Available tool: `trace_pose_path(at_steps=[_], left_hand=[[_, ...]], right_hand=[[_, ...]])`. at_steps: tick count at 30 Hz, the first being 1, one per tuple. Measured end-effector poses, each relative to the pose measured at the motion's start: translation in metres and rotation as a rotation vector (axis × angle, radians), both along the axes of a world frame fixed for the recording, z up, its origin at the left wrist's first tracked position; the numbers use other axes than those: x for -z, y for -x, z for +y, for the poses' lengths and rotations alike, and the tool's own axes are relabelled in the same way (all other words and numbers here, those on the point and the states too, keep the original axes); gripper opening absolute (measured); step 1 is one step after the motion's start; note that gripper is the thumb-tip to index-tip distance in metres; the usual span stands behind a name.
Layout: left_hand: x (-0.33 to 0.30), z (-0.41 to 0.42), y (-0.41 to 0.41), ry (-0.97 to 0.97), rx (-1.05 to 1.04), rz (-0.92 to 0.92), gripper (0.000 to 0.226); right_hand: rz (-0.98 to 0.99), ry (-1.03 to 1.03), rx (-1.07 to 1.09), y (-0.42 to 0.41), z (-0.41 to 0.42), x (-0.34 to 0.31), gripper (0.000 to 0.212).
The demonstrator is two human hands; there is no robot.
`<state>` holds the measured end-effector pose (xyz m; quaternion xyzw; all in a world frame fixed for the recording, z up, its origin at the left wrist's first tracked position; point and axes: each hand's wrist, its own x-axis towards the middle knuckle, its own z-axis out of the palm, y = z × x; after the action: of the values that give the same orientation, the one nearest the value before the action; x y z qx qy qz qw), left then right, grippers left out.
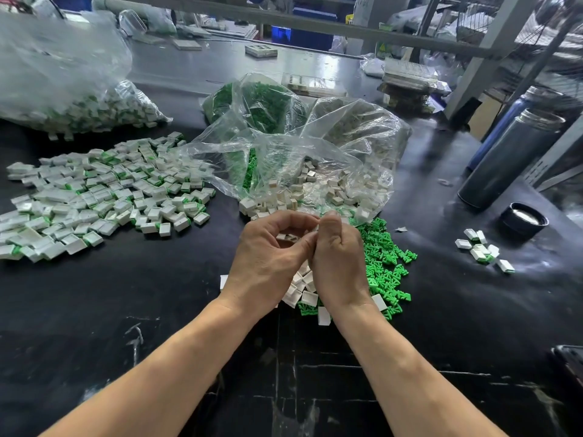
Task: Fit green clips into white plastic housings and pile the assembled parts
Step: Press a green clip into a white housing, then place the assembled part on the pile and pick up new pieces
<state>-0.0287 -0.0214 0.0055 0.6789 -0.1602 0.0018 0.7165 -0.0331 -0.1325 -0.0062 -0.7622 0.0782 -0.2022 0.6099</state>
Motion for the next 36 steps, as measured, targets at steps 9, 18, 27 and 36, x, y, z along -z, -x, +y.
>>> trace_pose_path(at_steps=[9, 18, 27, 36], left_hand=[[-0.001, 0.007, -0.008, -0.077, -0.087, -0.018, 0.009], [-0.004, 0.013, -0.01, -0.053, -0.064, -0.026, 0.015], [0.001, 0.015, -0.01, -0.339, -0.146, -0.182, 0.02], [-0.001, 0.031, -0.02, -0.692, -0.241, -0.284, 0.014]], right_hand=[[-0.065, -0.025, -0.076, 0.011, -0.018, -0.004, 0.046], [-0.109, 0.155, -0.107, 0.013, -0.029, -0.006, 0.004], [-0.049, 0.179, -0.076, 0.015, -0.028, -0.008, 0.008], [0.02, 0.137, 0.012, 0.011, -0.033, -0.005, 0.014]])
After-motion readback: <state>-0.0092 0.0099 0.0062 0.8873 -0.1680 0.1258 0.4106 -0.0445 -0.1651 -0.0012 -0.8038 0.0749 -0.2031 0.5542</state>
